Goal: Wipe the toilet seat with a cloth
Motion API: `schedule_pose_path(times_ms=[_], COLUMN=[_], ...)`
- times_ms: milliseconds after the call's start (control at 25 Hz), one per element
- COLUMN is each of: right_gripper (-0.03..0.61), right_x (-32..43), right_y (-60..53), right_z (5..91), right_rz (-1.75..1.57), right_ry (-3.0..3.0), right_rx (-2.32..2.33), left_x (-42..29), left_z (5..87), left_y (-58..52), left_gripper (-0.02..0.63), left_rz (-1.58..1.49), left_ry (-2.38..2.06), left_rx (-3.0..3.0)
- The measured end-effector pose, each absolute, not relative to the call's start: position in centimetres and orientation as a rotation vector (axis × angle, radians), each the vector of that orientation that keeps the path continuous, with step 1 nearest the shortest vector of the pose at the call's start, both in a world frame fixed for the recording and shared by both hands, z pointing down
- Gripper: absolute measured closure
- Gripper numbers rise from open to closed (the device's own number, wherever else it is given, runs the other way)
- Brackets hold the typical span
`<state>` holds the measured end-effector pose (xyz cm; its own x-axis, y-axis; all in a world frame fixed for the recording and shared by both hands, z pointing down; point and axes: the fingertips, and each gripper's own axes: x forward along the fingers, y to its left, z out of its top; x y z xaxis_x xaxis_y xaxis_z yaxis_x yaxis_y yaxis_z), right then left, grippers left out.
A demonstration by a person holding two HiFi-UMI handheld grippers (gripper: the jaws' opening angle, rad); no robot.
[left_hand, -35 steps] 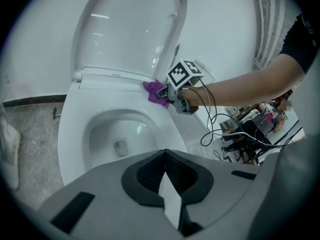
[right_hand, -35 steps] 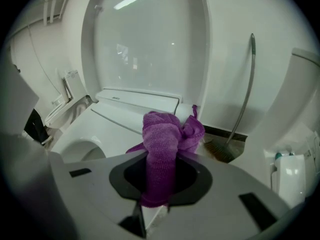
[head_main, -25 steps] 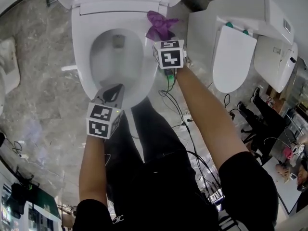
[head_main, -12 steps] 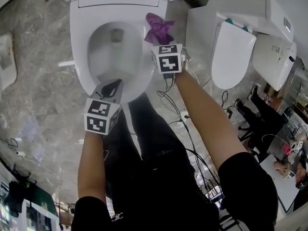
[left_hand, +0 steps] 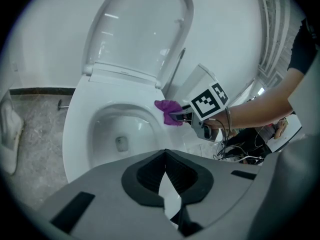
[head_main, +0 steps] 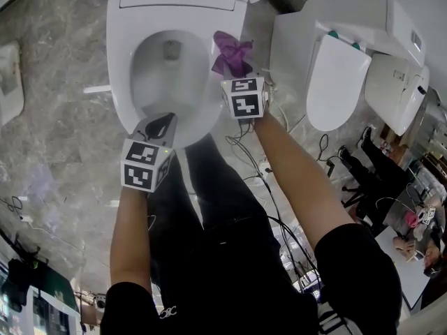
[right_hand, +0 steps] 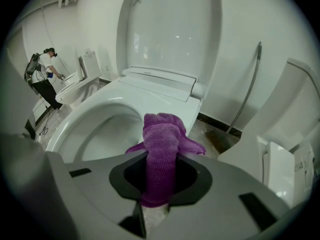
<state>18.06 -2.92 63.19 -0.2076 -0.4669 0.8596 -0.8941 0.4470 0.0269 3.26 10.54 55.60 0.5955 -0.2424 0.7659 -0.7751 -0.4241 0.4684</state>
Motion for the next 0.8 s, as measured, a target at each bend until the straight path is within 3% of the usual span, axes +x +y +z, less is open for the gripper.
schedule_pose_path(times_ms=[800], right_gripper=[0.497], right_x=[16.9], right_y=[3.3], right_z=[63.3], right_rz=[0.557], right_ry=[-1.863], right_rx=[0.95], left_x=[2.5], left_z=[56.1], left_y=[11.7], left_gripper=[0.611], left_rz=[0.752], left_ry=[-0.826], left_rx=[1.917])
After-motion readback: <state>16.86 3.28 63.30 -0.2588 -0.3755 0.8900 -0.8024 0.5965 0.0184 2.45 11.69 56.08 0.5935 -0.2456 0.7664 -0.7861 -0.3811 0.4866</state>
